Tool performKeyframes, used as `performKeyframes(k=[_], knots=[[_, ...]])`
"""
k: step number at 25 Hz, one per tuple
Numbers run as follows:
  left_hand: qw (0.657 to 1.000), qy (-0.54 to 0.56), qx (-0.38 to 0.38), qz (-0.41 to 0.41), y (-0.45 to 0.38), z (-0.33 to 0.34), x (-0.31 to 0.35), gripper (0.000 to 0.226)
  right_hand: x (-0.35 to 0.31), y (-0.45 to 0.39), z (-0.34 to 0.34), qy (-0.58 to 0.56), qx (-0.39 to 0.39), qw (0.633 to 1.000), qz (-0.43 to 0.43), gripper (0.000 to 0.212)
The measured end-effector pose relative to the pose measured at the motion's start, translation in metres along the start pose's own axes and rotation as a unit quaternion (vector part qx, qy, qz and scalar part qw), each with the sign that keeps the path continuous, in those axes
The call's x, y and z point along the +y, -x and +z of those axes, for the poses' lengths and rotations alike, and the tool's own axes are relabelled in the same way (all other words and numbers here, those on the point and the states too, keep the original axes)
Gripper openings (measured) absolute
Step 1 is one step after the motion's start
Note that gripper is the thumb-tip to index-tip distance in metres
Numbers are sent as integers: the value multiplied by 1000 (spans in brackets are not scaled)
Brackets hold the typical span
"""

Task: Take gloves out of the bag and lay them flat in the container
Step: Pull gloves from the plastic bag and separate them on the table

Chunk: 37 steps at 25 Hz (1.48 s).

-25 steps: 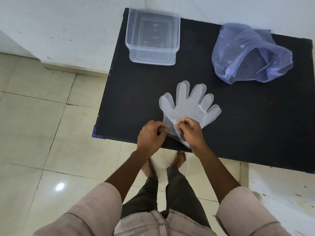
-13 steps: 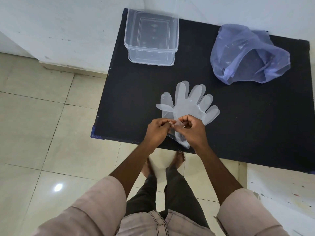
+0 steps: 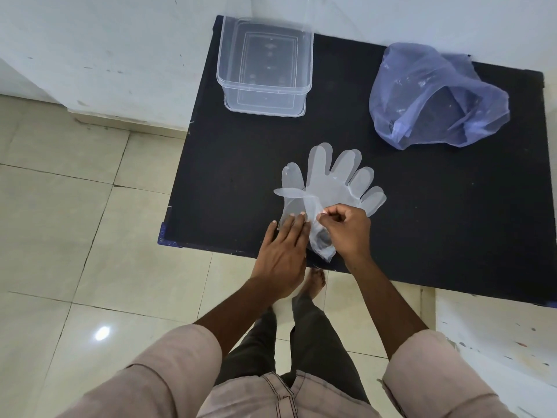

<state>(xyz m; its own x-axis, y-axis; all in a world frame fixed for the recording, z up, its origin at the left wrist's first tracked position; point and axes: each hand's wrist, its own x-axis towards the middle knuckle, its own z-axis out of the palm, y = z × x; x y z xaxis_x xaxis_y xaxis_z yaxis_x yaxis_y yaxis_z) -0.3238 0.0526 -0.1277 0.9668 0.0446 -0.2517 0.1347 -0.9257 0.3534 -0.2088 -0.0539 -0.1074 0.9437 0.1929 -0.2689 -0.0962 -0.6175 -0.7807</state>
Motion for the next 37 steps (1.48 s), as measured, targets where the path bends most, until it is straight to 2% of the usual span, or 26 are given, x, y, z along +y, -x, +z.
performKeyframes(k=[5,13,23,37], knots=[[997,-40,-58,-5,6,18,-10,72,-2,-3,-9,9,-12,1000,-8,4],[995,-81,-65,0,7,26,-16,80,-15,-28,-43,49,-22,998,-40,5],[994,-98,-53,4,8,24,-17,83,-44,-80,-105,117,40,990,-62,4],[990,-115,-79,2,4,24,-18,88,-92,-110,-174,130,113,978,-118,5]])
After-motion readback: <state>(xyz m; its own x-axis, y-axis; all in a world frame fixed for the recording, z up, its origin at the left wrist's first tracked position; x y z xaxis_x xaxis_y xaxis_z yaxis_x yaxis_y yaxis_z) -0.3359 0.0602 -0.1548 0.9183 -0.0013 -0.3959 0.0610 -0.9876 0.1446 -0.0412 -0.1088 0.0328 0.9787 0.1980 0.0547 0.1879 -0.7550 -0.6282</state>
